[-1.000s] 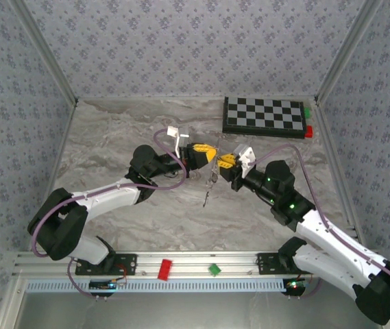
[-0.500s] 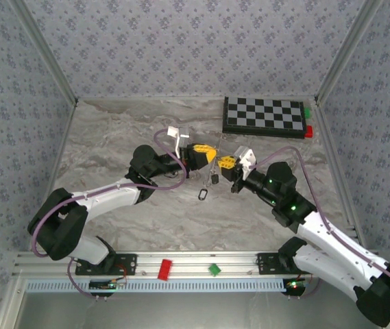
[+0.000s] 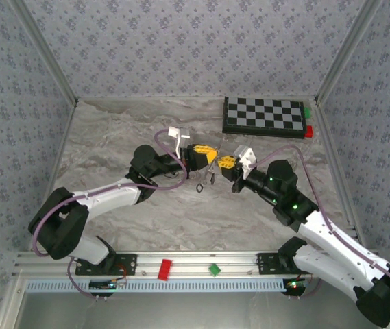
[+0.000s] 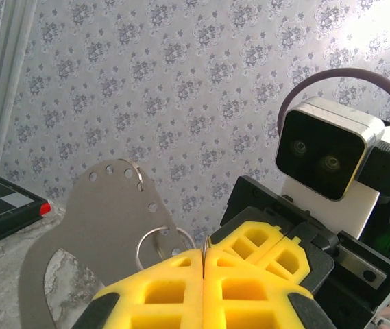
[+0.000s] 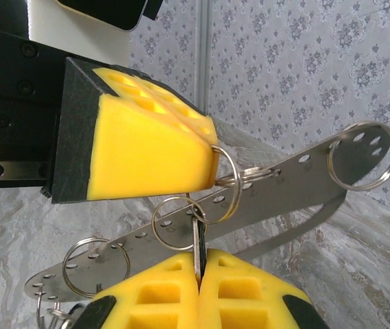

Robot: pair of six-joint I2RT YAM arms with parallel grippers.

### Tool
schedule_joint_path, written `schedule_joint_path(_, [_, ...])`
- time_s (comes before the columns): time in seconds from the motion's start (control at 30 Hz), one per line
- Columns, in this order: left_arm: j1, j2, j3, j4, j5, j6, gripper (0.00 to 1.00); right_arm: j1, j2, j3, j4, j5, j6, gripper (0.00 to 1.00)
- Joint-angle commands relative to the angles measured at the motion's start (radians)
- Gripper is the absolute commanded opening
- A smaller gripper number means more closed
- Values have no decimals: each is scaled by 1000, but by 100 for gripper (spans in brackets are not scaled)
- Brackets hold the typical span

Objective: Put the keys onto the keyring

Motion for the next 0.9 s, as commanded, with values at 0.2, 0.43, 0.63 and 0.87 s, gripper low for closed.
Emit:
schedule_joint_path(0.2, [-3,14,17,34,32,3,0,-22,-28,58,-28,-10,-16,0])
schedule_joint_path(0.43, [4,-1,10,23,27,15,0,-53,-65,50,-69,-3,-9,0])
schedule_joint_path(0.63, [-5,10,29,-6,60,20,0,-75,-68,68,-87,-22,-9,0])
schedule_joint_path(0.87, [-25,15,56,-71,83,63,0,-78,-45,110,-126,-46,-26,0])
